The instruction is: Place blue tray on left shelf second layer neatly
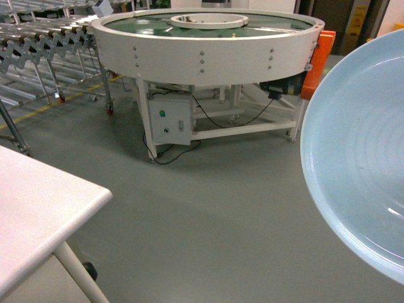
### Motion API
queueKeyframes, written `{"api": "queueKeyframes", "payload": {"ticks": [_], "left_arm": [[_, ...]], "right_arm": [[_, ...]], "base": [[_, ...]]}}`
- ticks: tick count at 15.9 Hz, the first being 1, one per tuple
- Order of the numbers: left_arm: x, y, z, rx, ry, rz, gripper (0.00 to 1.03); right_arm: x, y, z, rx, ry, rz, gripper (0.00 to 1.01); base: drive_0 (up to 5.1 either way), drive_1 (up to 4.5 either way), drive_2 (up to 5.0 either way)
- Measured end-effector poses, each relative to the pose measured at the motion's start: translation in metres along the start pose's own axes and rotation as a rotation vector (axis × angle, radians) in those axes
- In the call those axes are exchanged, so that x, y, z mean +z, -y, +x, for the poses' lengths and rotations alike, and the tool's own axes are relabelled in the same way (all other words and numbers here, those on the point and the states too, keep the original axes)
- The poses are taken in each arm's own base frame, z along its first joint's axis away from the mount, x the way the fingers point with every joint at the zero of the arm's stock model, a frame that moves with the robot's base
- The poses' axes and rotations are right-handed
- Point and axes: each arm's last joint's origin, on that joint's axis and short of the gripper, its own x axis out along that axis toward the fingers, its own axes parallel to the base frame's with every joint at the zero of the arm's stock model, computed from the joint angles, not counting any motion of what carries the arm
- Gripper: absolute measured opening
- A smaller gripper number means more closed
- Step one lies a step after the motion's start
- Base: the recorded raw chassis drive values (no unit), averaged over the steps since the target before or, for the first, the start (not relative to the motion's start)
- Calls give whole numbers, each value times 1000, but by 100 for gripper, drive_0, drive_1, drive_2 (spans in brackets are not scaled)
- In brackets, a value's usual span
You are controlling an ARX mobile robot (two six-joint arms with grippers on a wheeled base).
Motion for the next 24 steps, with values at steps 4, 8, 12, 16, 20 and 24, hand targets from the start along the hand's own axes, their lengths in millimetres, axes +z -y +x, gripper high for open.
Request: {"api": "queueKeyframes", "payload": {"ticks": [4,8,12,16,20,24], "left_arm": [[0,0,0,0,-2,0,98],[0,0,0,2,-1,0,98],[0,0,0,0,-1,0,98],[0,0,0,1,-1,0,98],[1,-1,0,21,8,0,98],[0,0,0,-1,2,0,98]], "right_arm": [[0,0,0,0,3,0,2],[0,0,0,0,1,0,2],[0,0,0,0,2,0,2],[0,0,0,0,3,0,2],[-2,-3,2,31,-17,-6,2],[0,0,0,-2,5,-6,2]], "base": [[12,389,-365],[-7,370,-385],[-190,188,-567],[-167,211,-545],[-387,-141,-633],[-447,-447,-447]]}}
